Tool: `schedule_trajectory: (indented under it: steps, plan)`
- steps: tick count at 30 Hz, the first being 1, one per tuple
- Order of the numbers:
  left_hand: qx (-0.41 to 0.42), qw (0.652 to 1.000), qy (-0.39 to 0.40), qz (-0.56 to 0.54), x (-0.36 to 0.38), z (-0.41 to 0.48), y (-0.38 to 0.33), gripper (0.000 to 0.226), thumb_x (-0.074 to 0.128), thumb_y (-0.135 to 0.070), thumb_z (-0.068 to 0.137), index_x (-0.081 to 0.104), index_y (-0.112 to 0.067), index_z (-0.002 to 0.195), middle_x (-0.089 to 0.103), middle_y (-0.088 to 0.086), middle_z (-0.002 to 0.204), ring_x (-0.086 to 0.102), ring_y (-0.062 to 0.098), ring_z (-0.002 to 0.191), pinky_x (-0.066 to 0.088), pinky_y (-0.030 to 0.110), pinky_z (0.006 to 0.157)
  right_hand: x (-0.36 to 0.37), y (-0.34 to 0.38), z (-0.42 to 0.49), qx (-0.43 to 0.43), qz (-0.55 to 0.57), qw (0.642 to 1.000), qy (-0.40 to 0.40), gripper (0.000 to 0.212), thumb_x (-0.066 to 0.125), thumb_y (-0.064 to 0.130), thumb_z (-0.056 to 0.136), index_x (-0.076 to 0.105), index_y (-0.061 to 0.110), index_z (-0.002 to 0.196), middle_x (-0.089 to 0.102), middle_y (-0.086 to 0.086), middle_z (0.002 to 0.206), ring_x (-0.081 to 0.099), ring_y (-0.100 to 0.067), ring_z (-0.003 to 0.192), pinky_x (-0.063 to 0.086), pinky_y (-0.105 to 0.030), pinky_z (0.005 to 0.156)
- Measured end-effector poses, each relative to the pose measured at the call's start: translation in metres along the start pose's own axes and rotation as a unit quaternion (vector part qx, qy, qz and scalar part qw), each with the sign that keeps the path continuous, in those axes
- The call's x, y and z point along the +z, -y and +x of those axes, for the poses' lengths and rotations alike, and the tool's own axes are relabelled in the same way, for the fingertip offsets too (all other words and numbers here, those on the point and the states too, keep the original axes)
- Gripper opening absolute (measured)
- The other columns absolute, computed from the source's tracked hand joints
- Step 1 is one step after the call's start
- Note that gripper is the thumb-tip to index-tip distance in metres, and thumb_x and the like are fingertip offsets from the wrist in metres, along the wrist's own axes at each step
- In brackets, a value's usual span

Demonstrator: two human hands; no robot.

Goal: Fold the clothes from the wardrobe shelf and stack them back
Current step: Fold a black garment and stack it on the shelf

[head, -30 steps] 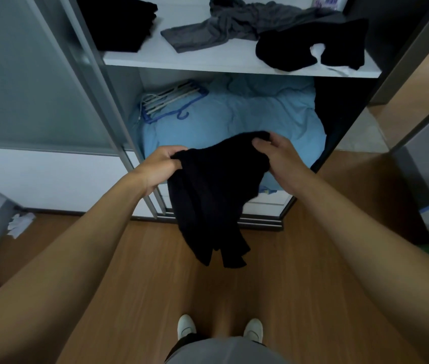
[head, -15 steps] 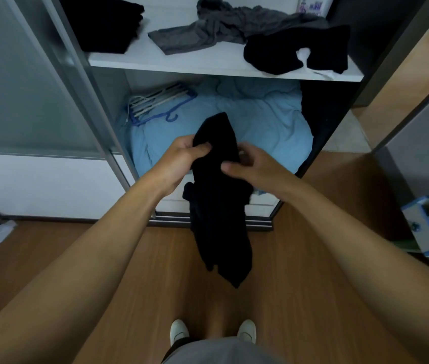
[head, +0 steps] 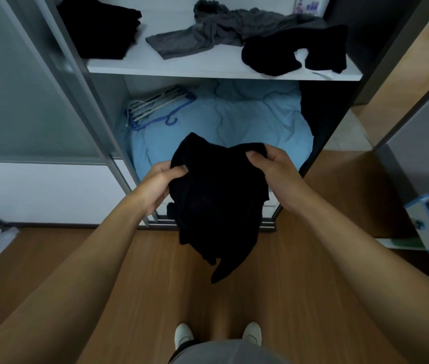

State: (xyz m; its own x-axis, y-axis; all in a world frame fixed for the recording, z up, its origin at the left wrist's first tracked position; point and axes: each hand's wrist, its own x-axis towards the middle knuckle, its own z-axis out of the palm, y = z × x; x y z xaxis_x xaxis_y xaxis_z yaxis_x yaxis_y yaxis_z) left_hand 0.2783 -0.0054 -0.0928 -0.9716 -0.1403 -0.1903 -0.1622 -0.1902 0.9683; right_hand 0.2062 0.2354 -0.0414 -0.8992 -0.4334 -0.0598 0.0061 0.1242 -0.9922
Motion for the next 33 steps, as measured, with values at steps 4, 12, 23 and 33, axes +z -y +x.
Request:
schedule_trajectory:
  steps: [4, 12, 23, 33]
  plan:
    - [-0.006, 1.000, 0.030, -0.006, -0.001, -0.004, 0.005, 0.020, 0.060, -0.013, 0.083, 0.074, -0.013, 0.097, 0.076, 0.005, 0.099, 0.071, 0.018, 0.097, 0.054, 0.020, 0.079, 0.008, 0.007, 0.002, -0.029, -0.054, 0.998, 0.002, 0.016, 0.058, 0.020, 0.100, 0.074, 0.024, 0.102, 0.076, 0.001, 0.100, 0.072, -0.014, 0.097, 0.056, -0.028, 0.090]
    - [-0.038, 0.968, 0.172, 0.178, 0.018, -0.006, -0.020, 0.040, 0.064, -0.038, 0.091, 0.066, -0.015, 0.124, 0.072, 0.002, 0.113, 0.066, 0.015, 0.105, 0.052, 0.026, 0.090, 0.026, 0.019, 0.007, -0.045, -0.104, 0.993, 0.025, 0.015, 0.061, 0.019, 0.097, 0.075, 0.015, 0.094, 0.076, -0.002, 0.088, 0.072, -0.011, 0.084, 0.056, -0.025, 0.077]
    - [0.094, 0.982, -0.041, 0.156, 0.040, 0.000, -0.025, 0.034, 0.043, 0.003, 0.100, 0.071, -0.013, 0.092, 0.066, -0.012, 0.067, 0.062, 0.002, 0.069, 0.054, 0.020, 0.068, 0.020, -0.008, -0.008, -0.026, -0.175, 0.978, 0.112, 0.029, 0.065, 0.026, 0.095, 0.058, 0.023, 0.067, 0.058, 0.013, 0.061, 0.056, -0.002, 0.057, 0.041, -0.018, 0.055]
    - [0.147, 0.985, 0.008, -0.092, 0.019, -0.006, -0.032, 0.026, 0.043, -0.005, 0.085, 0.064, -0.020, 0.085, 0.065, -0.005, 0.090, 0.058, 0.013, 0.092, 0.047, 0.027, 0.080, -0.012, -0.079, -0.019, 0.057, -0.577, 0.805, 0.125, 0.037, 0.049, 0.045, 0.101, 0.063, 0.011, 0.098, 0.066, -0.007, 0.096, 0.063, -0.023, 0.089, 0.052, -0.038, 0.080]
